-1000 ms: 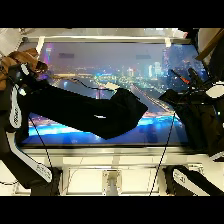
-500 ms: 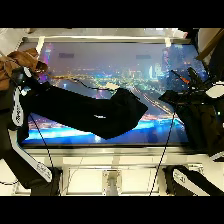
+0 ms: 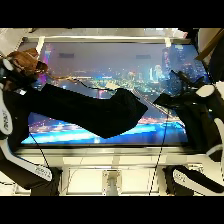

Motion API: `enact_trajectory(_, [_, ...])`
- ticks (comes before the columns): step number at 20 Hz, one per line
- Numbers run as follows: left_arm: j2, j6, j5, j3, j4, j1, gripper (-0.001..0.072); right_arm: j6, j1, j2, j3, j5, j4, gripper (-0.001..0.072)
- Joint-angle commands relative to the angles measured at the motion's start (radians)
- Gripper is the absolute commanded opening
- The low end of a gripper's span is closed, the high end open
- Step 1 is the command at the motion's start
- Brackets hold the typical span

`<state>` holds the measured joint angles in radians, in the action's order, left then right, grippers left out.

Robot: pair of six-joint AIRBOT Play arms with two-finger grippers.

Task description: Fold the clothes and pants, and hang the long-sleeved shirts on hangers.

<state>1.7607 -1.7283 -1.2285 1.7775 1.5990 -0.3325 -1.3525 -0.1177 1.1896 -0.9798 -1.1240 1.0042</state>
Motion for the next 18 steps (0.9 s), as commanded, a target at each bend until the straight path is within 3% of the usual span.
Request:
enact_trajectory(1, [-0.116,0.016,-0.035,0.001,0.01,-0.045,0.0007,0.02,0.071,0.15,-0.001,0.098,-0.011,0.0406])
enact_trajectory(3, [-0.161,0.017,-0.062,0.001,0.01,-0.058,0.0006,0.023,0.074,0.253,-0.018,0.148,-0.052,0.0449])
enact_trajectory(7, [-0.211,0.034,-0.11,0.001,0.01,-0.062,0.0006,0.085,0.074,0.383,-0.085,0.148,-0.089,0.0449])
enact_trajectory(13, [-0.22,0.034,-0.163,0.001,0.009,-0.062,0.0006,0.18,0.075,0.412,-0.111,0.108,-0.122,0.0418])
enact_trajectory(15, [-0.22,0.032,-0.164,0.001,0.009,-0.062,0.0006,0.229,0.075,0.415,-0.111,0.034,-0.124,0.0102])
enact_trajectory(16, [-0.22,0.031,-0.165,0.001,0.008,-0.062,0.0006,0.245,0.074,0.412,-0.111,0.01,-0.125,0.0025])
enact_trajectory(18, [-0.229,0.031,-0.165,0.001,0.01,-0.063,0.0006,0.251,0.064,0.388,-0.13,-0.071,-0.103,0.0024])
